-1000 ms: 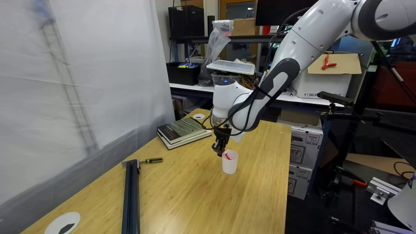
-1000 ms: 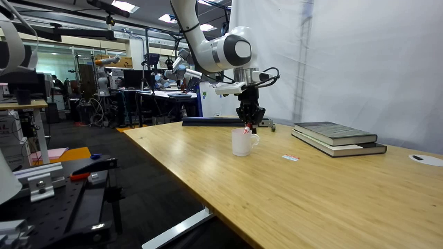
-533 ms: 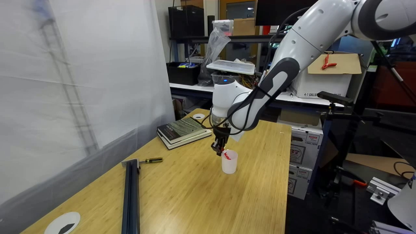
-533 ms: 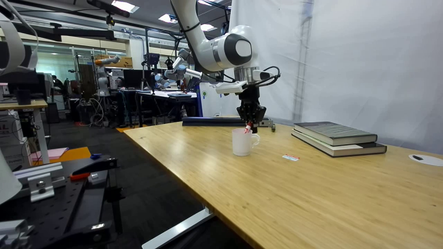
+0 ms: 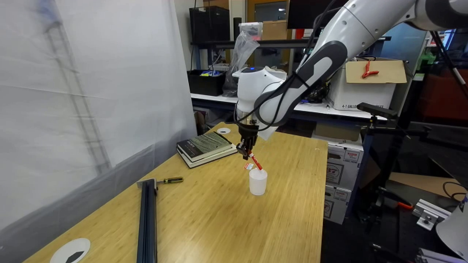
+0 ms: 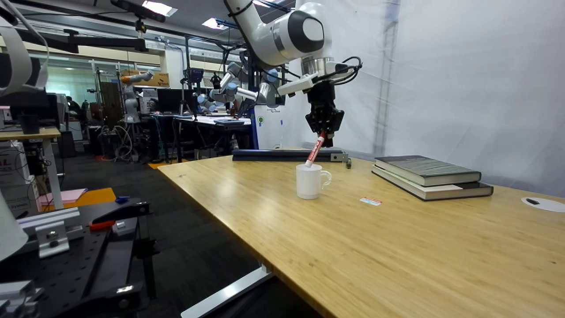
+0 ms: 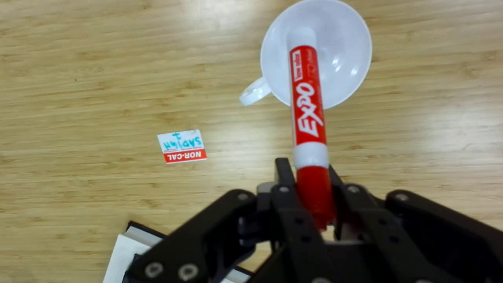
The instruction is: Pick the marker from the cup and put it on the table
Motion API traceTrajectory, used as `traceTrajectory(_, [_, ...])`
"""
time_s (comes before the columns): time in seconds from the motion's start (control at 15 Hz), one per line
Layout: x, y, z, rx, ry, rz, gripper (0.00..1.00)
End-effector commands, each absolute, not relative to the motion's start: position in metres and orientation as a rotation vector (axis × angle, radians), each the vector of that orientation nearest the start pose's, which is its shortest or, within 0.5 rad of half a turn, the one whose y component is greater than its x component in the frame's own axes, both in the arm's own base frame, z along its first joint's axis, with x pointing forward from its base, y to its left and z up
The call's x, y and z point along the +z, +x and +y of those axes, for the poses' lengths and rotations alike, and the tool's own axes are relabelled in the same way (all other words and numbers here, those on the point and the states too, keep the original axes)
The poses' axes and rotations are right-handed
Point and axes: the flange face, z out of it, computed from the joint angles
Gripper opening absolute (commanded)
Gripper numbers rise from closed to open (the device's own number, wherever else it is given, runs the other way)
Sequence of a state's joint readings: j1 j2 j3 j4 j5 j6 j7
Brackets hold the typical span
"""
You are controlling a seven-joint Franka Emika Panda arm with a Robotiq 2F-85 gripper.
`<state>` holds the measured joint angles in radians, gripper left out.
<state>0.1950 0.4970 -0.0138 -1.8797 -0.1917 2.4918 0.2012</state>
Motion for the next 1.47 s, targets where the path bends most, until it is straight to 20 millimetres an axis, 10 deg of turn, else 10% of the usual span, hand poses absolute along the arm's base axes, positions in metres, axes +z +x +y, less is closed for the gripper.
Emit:
traceTrajectory(0.0, [0.282,0.629,0.114,-0.165,-3.272,-0.230,0.05])
traceTrajectory(0.33, [0.305,0.627,0.093,-0.199,-3.298,-0.205,0.05])
traceTrajectory(0.67, [0.298,0.627,0.029,-0.234,-3.326,-0.143,0.05])
traceTrajectory(1.07, [0.244,0.623,-0.042,-0.246,-3.313,-0.103,0.05])
traceTrajectory(1.4, [0.188,0.624,-0.051,-0.236,-3.285,-0.116,0.05])
